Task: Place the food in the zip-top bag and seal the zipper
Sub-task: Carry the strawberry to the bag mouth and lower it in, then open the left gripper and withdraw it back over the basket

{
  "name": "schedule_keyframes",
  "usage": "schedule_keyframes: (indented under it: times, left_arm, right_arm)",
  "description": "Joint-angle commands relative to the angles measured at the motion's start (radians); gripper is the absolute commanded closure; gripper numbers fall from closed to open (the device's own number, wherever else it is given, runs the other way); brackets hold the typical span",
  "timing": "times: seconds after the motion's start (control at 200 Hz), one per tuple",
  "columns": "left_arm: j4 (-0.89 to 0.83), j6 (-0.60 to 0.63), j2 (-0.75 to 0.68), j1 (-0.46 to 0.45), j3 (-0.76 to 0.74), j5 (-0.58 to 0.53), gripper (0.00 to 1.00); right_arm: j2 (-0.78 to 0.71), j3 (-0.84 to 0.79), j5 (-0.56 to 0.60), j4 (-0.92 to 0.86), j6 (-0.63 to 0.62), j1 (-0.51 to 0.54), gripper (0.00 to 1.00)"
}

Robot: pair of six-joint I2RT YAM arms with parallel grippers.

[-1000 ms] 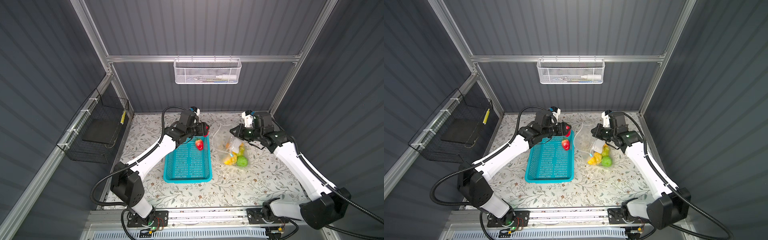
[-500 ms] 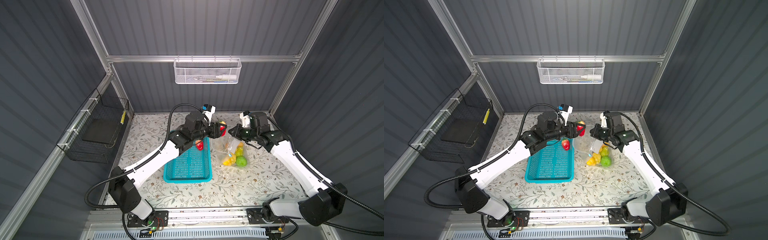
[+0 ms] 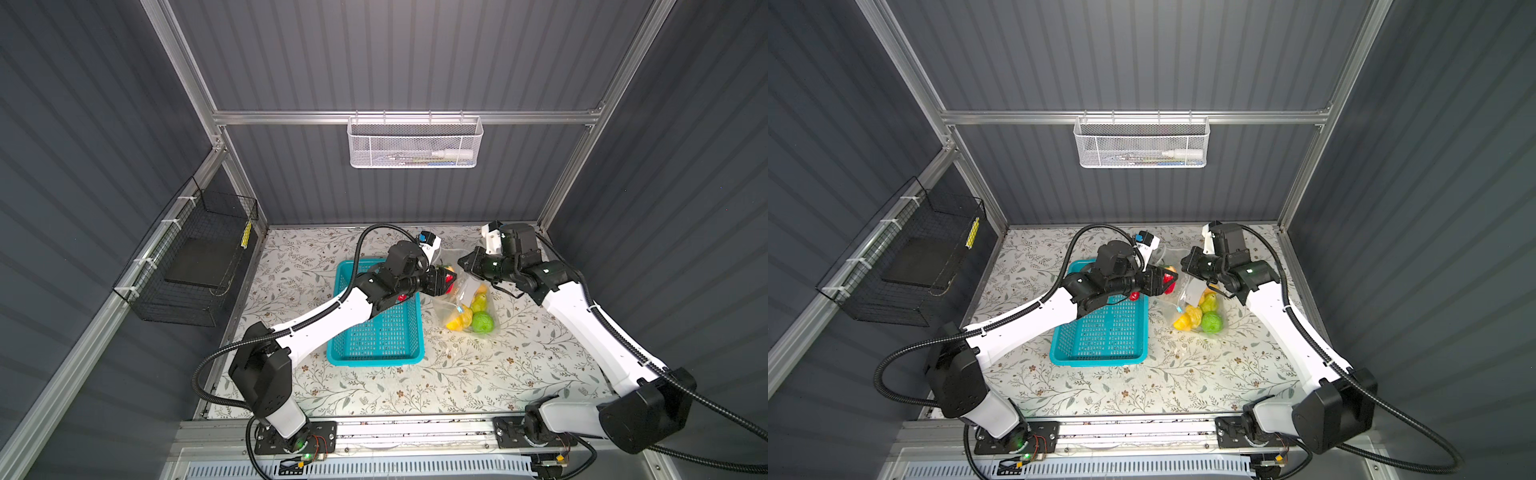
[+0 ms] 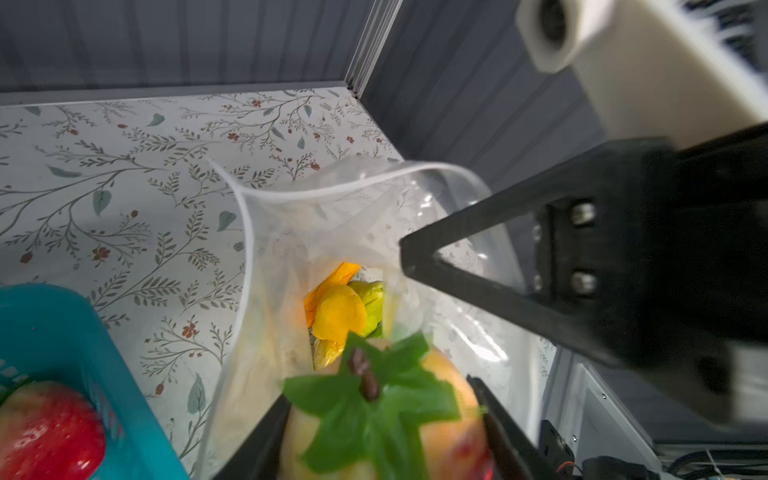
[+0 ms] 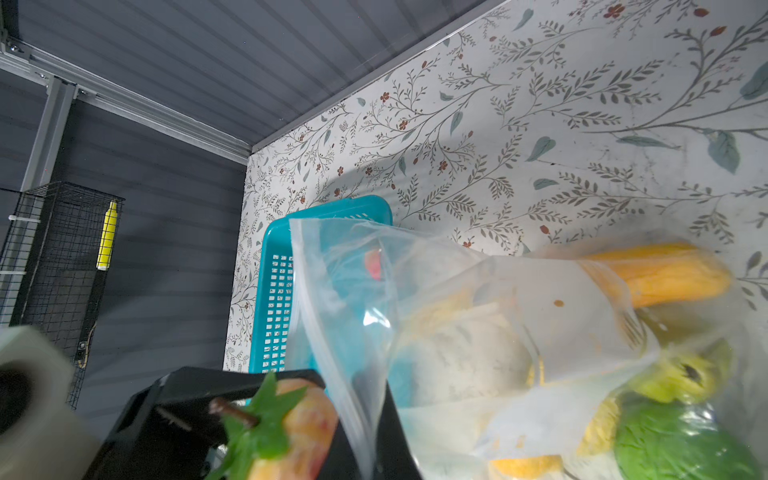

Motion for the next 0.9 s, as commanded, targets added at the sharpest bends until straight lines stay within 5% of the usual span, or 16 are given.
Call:
schedule_keyframes:
  times: [0.0, 0.375, 0.895]
  left_arm:
    - [-0.072, 0.035, 0.035, -0.008, 0.001, -0.041, 0.49]
    - [-0.306, 0.032, 0.165, -0.01, 0.178, -0.101, 0.46]
    - [-0.27, -0.01, 0.099, -0.009, 0.205, -0.076, 0.22]
  right_arm:
    - [-0.031, 0.006, 0.004, 0.016, 0.015, 0.002, 1.0]
    - [-0.034, -0.018, -0.009, 0.031, 0.025, 0.004, 1.0]
    - [-0.036, -0.017, -0.006, 0.028, 0.022, 0.005, 1.0]
